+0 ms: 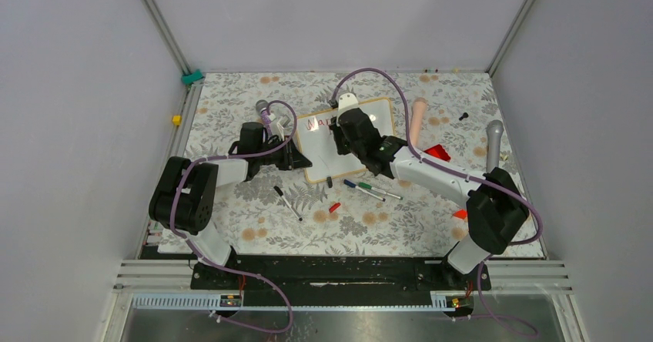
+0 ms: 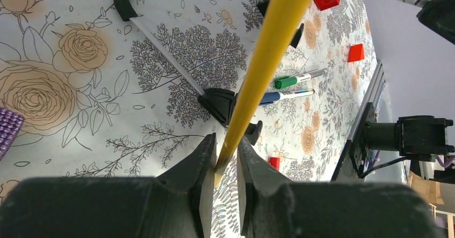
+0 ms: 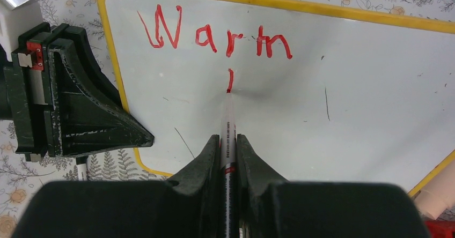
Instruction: Write a sentence on the whiteboard
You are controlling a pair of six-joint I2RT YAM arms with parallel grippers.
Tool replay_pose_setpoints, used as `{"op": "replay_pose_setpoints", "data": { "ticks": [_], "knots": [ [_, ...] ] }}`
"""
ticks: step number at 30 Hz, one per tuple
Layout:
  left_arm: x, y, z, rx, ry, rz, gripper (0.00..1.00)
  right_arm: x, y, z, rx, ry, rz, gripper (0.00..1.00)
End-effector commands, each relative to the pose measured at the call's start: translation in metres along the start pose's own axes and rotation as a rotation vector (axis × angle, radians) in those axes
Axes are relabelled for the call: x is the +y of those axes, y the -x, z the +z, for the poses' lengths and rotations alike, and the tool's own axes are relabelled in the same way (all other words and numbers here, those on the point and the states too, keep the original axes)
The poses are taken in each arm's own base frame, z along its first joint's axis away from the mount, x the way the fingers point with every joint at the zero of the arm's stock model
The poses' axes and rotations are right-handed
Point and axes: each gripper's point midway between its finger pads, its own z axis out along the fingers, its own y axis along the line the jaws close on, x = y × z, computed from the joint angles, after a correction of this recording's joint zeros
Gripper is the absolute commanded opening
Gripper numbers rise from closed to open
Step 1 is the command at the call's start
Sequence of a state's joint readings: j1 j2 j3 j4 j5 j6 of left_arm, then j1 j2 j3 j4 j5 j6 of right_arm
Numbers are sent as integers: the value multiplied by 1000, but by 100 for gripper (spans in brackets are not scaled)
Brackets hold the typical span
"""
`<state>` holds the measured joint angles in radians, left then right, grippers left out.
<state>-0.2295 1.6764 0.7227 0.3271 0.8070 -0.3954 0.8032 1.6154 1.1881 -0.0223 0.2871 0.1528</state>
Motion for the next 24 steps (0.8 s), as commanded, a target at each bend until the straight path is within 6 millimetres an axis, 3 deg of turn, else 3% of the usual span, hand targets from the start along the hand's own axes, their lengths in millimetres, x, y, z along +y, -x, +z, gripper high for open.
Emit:
{"op": "replay_pose_setpoints", "data": {
  "ticks": [1, 24],
  "knots": [
    [10, -2, 3, 11, 68, -11, 0, 5, -3, -3, 14, 20, -3, 0],
    [10, -2, 2, 10, 71, -10, 0, 7, -15, -2, 57, 34, -18, 0]
  ]
}}
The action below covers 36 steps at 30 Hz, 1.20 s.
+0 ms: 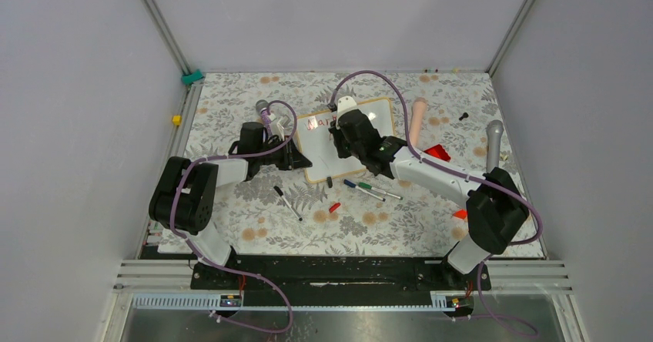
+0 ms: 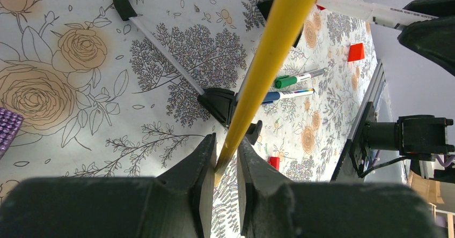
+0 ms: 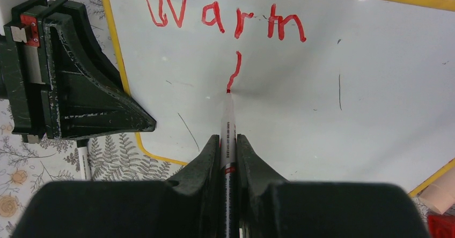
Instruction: Write a sentence on the whiteboard
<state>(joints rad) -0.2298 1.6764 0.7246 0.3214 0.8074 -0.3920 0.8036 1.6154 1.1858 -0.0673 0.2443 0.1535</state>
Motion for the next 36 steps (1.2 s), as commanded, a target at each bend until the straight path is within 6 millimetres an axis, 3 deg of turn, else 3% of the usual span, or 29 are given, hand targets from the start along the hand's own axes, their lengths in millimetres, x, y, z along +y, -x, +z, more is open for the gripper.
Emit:
{"op": "replay_pose_setpoints", "data": {
  "ticks": [1, 36],
  "knots": [
    [11, -2, 2, 8, 71, -11, 0, 2, -1, 1, 2, -6, -8, 0],
    [10, -3, 3, 15, 75, -4, 0, -5, 27, 7, -29, -68, -40, 0]
  ]
}}
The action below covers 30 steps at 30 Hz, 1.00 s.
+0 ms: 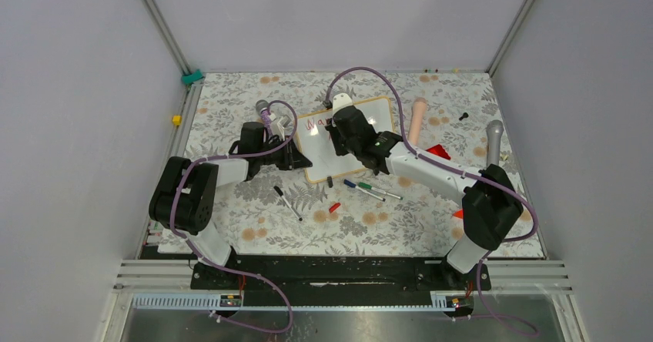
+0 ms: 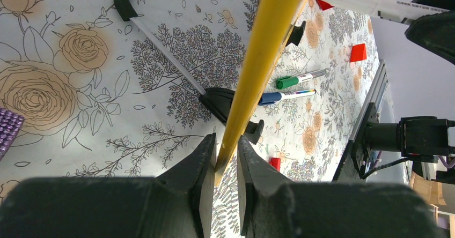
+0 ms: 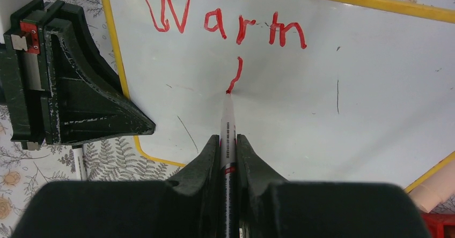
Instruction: Write a sentence on the whiteboard
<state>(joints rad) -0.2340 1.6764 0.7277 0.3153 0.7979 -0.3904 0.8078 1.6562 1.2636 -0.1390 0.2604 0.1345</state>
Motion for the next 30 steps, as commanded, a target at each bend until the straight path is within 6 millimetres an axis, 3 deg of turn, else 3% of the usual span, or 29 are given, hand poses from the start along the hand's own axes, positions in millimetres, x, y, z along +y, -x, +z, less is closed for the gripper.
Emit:
{"op": "replay_pose_setpoints", "data": {
  "ticks": [1, 30],
  "knots": [
    [9, -3, 2, 14, 68, -6, 0, -7, 22, 2, -61, -55, -10, 0],
    [8, -3, 3, 17, 70, 1, 0, -19, 30, -1, -73, -121, -24, 0]
  ]
}}
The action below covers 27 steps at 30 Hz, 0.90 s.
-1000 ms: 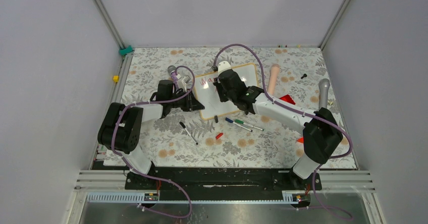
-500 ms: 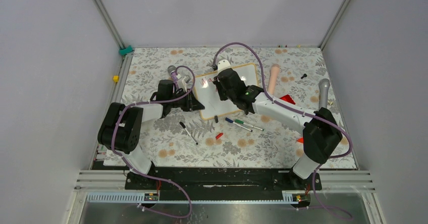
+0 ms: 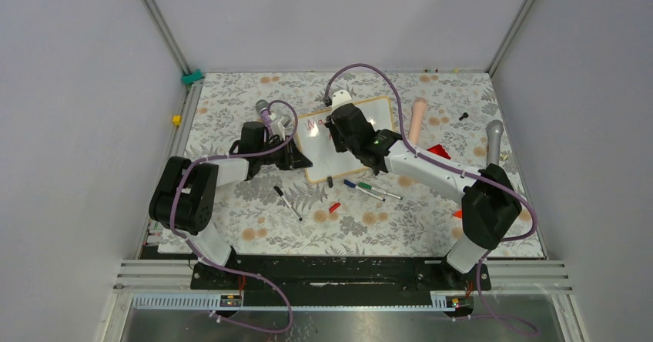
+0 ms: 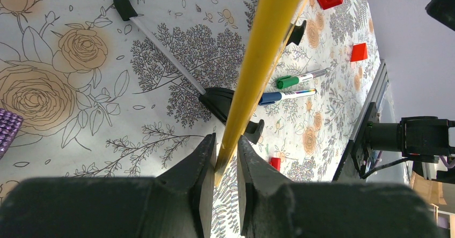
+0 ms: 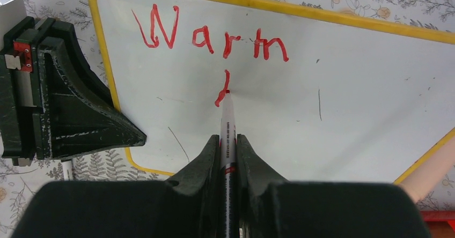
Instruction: Write a sentence on the whiteboard
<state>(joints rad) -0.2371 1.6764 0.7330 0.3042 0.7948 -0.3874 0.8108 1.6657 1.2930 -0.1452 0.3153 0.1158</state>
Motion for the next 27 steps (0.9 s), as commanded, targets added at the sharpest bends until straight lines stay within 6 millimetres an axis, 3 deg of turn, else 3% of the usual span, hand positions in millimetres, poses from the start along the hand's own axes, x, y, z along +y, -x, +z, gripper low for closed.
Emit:
{"op": "replay_pose_setpoints", "data": {
  "ticks": [1, 27],
  "knots": [
    [9, -3, 2, 11, 69, 0, 0, -13, 20, 0, -52, -78, -6, 0],
    [9, -3, 2, 11, 69, 3, 0, -9, -5, -8, 0, -25, -2, 0]
  ]
}}
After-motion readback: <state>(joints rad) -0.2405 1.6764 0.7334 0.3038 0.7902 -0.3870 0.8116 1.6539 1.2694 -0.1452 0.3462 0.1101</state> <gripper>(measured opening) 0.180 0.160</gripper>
